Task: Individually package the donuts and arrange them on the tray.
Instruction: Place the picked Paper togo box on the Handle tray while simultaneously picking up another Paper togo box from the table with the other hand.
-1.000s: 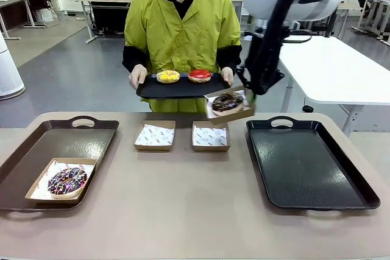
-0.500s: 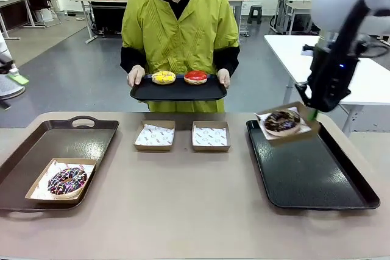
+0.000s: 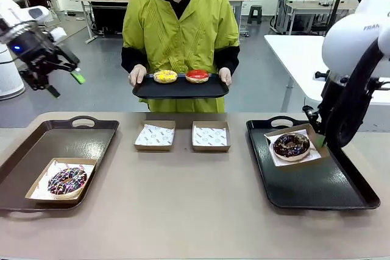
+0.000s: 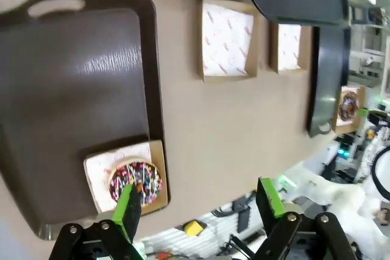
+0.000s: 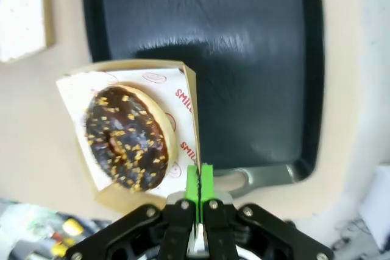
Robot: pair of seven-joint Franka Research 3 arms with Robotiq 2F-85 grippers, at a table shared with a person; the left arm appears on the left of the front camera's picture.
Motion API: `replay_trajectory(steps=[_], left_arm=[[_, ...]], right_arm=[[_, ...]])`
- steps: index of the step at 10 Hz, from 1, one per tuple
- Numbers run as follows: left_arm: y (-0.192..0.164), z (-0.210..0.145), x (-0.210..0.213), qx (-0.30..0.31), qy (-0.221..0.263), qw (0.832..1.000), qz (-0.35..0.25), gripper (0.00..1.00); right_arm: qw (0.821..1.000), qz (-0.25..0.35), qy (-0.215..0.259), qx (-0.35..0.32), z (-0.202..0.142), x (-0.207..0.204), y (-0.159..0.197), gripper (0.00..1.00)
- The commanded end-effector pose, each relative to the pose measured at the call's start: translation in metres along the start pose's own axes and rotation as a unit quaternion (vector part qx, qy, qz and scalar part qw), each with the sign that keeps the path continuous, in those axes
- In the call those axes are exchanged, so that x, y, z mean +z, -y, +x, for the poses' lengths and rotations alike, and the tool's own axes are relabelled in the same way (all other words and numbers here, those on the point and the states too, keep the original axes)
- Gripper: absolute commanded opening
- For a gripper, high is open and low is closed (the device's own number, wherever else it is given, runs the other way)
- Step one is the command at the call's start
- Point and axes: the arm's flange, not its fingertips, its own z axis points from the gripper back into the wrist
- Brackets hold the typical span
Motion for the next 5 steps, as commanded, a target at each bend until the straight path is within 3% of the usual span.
replay_trajectory(steps=[1, 4, 5], left_arm=[[0.019, 0.012, -0.021, -0.002, -0.005, 0.998, 0.065, 0.99], [0.056, 0.025, -0.078, -0.020, 0.003, 0.990, 0.136, 0.99], [0.066, 0.028, -0.096, -0.024, 0.009, 0.987, 0.157, 0.99]], right_arm=[[1.000, -0.012, 0.014, -0.015, -0.004, -0.016, 0.003, 0.01], [0.999, -0.019, 0.006, -0.028, -0.002, -0.035, 0.002, 0.01], [1.000, -0.002, -0.001, -0.007, -0.005, -0.023, 0.004, 0.01]])
